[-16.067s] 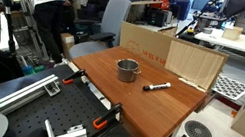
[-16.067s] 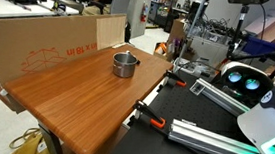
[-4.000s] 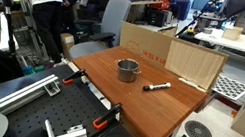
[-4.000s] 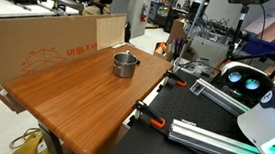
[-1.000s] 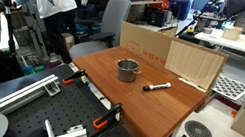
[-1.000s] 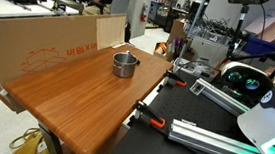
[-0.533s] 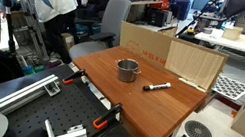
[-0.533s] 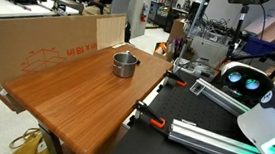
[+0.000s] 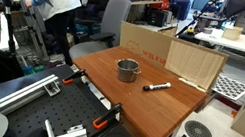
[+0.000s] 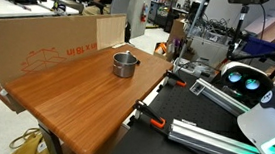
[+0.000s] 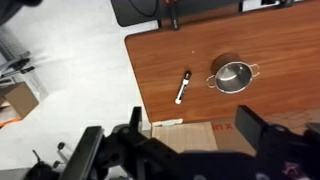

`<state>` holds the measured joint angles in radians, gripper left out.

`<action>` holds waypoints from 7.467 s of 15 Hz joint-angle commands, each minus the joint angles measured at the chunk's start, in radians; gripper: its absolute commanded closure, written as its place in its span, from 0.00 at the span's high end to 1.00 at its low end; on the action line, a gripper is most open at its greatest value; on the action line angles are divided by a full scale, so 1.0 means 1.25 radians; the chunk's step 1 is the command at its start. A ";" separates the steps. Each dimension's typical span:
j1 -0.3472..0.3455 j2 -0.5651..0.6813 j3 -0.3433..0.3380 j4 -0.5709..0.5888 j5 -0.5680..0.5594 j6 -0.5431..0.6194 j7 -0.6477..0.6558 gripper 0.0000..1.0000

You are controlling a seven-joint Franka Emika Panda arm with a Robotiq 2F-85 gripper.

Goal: Put the marker in the pot

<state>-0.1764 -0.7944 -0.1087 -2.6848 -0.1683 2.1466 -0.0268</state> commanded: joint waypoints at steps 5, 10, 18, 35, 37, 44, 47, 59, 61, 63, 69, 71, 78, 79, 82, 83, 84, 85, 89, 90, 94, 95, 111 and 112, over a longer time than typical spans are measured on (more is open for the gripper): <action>0.002 0.000 -0.001 0.001 -0.001 -0.002 0.001 1.00; 0.002 0.000 -0.001 0.001 -0.001 -0.002 0.001 1.00; 0.002 0.000 -0.001 0.001 -0.001 -0.002 0.001 1.00; 0.002 0.000 -0.001 0.001 -0.001 -0.002 0.001 1.00; 0.002 0.000 -0.001 0.001 -0.001 -0.002 0.001 1.00; 0.002 0.000 -0.001 0.001 -0.001 -0.002 0.001 1.00; 0.002 0.000 -0.001 0.001 -0.001 -0.002 0.001 1.00; 0.017 0.018 -0.011 0.002 0.033 0.012 0.006 1.00; 0.020 0.033 -0.015 0.002 0.054 0.024 0.014 1.00; 0.020 0.059 -0.015 0.008 0.074 0.040 0.020 1.00; 0.022 0.198 -0.005 0.060 0.135 0.096 0.055 1.00; 0.026 0.267 0.000 0.101 0.149 0.097 0.072 1.00; 0.056 0.516 0.014 0.244 0.212 0.130 0.128 1.00; 0.058 0.551 0.016 0.260 0.214 0.134 0.139 1.00; 0.060 0.645 0.019 0.302 0.210 0.161 0.176 1.00; 0.061 0.678 0.018 0.319 0.213 0.164 0.186 1.00; 0.062 0.706 0.017 0.332 0.215 0.176 0.200 1.00; 0.063 0.734 0.016 0.344 0.215 0.193 0.216 1.00; 0.069 0.853 0.010 0.417 0.214 0.222 0.267 1.00; 0.071 0.877 0.009 0.432 0.214 0.227 0.277 1.00; 0.079 0.974 0.000 0.498 0.211 0.239 0.315 1.00; 0.080 0.998 -0.003 0.517 0.211 0.237 0.322 1.00; 0.188 1.227 -0.103 0.691 0.131 0.229 0.461 0.75; 0.191 1.229 -0.105 0.692 0.128 0.228 0.462 0.74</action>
<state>0.0343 0.7104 -0.2092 -1.8534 0.0212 2.4365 0.5112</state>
